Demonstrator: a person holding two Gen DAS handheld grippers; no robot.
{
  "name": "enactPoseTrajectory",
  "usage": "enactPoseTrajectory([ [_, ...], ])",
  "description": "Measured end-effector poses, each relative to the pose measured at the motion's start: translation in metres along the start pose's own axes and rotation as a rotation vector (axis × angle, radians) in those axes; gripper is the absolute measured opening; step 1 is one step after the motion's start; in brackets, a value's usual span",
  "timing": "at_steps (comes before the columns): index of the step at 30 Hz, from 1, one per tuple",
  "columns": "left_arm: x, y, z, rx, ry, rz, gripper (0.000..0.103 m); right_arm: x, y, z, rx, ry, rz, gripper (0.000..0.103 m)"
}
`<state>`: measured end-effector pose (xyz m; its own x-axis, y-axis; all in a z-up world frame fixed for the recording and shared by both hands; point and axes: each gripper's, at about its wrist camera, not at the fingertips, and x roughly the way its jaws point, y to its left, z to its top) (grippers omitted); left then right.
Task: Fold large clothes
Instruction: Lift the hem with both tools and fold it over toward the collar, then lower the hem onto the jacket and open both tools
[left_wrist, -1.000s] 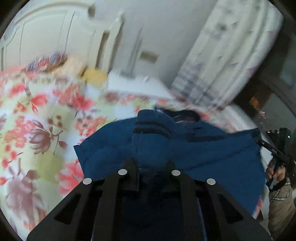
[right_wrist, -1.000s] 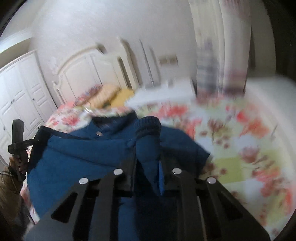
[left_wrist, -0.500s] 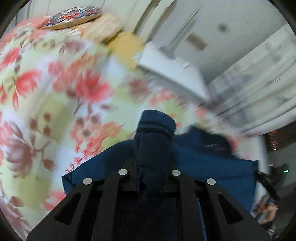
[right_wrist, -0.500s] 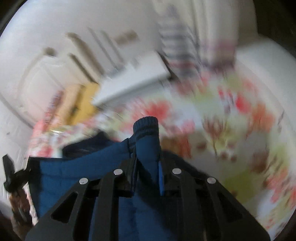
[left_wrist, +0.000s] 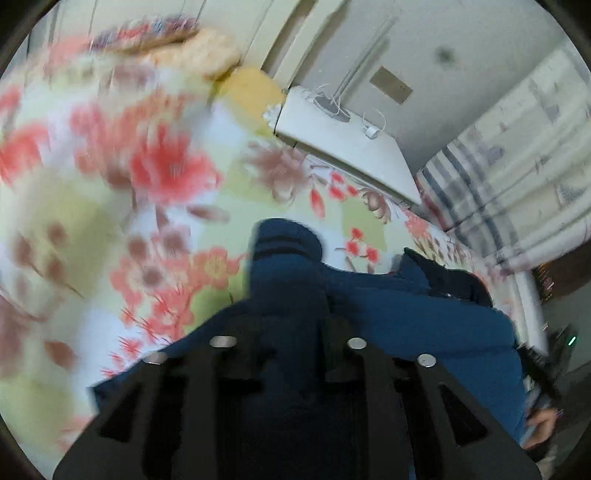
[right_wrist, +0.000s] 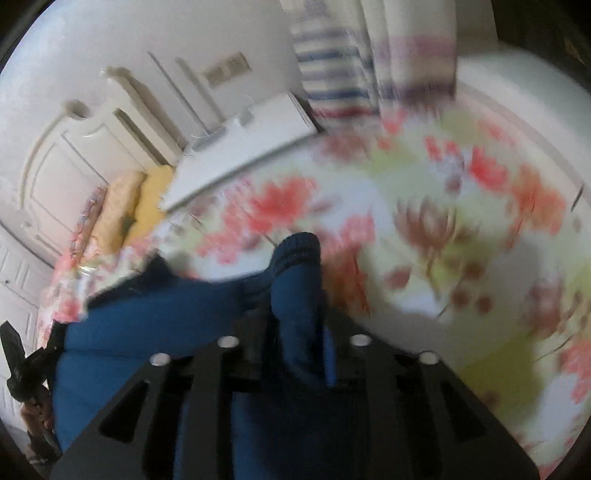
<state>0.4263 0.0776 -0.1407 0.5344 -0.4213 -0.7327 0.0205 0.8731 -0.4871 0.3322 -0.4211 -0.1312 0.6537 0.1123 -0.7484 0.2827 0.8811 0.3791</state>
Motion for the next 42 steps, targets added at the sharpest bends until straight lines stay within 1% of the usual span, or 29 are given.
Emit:
enactPoseTrajectory([
  [1,-0.004,0.008,0.001,-0.040,-0.018,-0.037,0.025,-0.001,0.000,-0.001,-0.004,-0.004,-0.001,0.032],
  [2,-0.008,0.011,0.001,-0.058,-0.029,-0.039,0.034,-0.003,0.000,0.000,-0.009,-0.002,-0.009,0.043],
  [3,-0.013,0.011,0.001,-0.062,-0.047,-0.023,0.040,-0.007,0.000,0.001,-0.010,-0.004,-0.019,0.060],
  [5,-0.041,0.001,-0.002,-0.040,-0.179,0.046,0.043,-0.029,0.006,0.003,-0.021,-0.064,0.011,0.062],
  [6,-0.060,-0.009,-0.004,-0.014,-0.265,0.060,0.052,-0.042,0.015,0.004,-0.051,-0.100,0.027,0.062],
  [7,-0.077,-0.023,-0.007,0.025,-0.332,0.073,0.064,-0.051,0.025,0.004,-0.086,-0.121,0.030,0.062],
  [8,-0.087,-0.036,-0.009,0.061,-0.367,0.080,0.095,-0.059,0.040,0.004,-0.136,-0.135,0.037,0.062],
  [9,-0.095,-0.053,-0.012,0.108,-0.408,0.096,0.099,-0.063,0.055,0.004,-0.190,-0.136,0.048,0.062],
  [10,-0.097,-0.079,-0.016,0.196,-0.417,0.114,0.099,-0.064,0.081,0.000,-0.268,-0.128,0.057,0.062],
  [11,-0.091,-0.102,-0.018,0.270,-0.389,0.139,0.099,-0.061,0.106,-0.005,-0.350,-0.115,0.051,0.062],
  [12,-0.084,-0.116,-0.021,0.321,-0.363,0.159,0.099,-0.057,0.122,-0.011,-0.407,-0.105,0.041,0.061],
  [13,-0.072,-0.133,-0.024,0.373,-0.333,0.183,0.099,-0.047,0.148,-0.021,-0.488,-0.083,0.028,0.061],
  [14,-0.052,-0.150,-0.031,0.428,-0.282,0.226,0.099,-0.039,0.162,-0.028,-0.528,-0.062,0.025,0.059],
  [16,-0.022,-0.163,-0.034,0.469,-0.210,0.284,0.099,-0.022,0.183,-0.037,-0.574,-0.024,0.007,0.052],
  [17,-0.014,-0.164,-0.037,0.478,-0.193,0.300,0.099,-0.016,0.188,-0.040,-0.582,-0.007,0.000,0.046],
  [19,0.006,-0.166,-0.041,0.506,-0.127,0.311,0.099,-0.005,0.191,-0.043,-0.594,0.014,-0.015,0.045],
  [20,0.014,-0.165,-0.043,0.519,-0.101,0.328,0.099,0.002,0.189,-0.044,-0.601,0.014,-0.038,0.045],
  [21,0.022,-0.162,-0.043,0.527,-0.088,0.345,0.099,0.008,0.185,-0.045,-0.600,0.019,-0.052,0.045],
  [22,0.029,-0.160,-0.044,0.533,-0.074,0.359,0.099,0.017,0.178,-0.044,-0.571,0.044,-0.035,0.045],
  [24,0.042,-0.153,-0.045,0.509,-0.041,0.343,0.099,0.025,0.167,-0.046,-0.535,0.065,0.002,0.046],
  [26,0.048,-0.146,-0.046,0.480,-0.042,0.321,0.099,0.030,0.163,-0.049,-0.522,0.065,0.024,0.047],
  [28,0.051,-0.143,-0.047,0.465,-0.048,0.311,0.099,0.035,0.162,-0.053,-0.523,0.062,0.026,0.047],
  [36,0.056,-0.144,-0.050,0.483,-0.063,0.343,0.099,0.038,0.165,-0.055,-0.537,0.052,0.013,0.048],
  [38,0.056,-0.145,-0.051,0.489,-0.067,0.352,0.099,0.038,0.167,-0.058,-0.548,0.041,-0.005,0.049],
  [40,0.057,-0.148,-0.052,0.505,-0.065,0.377,0.099,0.037,0.171,-0.061,-0.576,0.025,-0.046,0.051],
  [42,0.053,-0.151,-0.052,0.516,-0.065,0.395,0.099,0.034,0.175,-0.059,-0.597,0.043,-0.077,0.058],
])
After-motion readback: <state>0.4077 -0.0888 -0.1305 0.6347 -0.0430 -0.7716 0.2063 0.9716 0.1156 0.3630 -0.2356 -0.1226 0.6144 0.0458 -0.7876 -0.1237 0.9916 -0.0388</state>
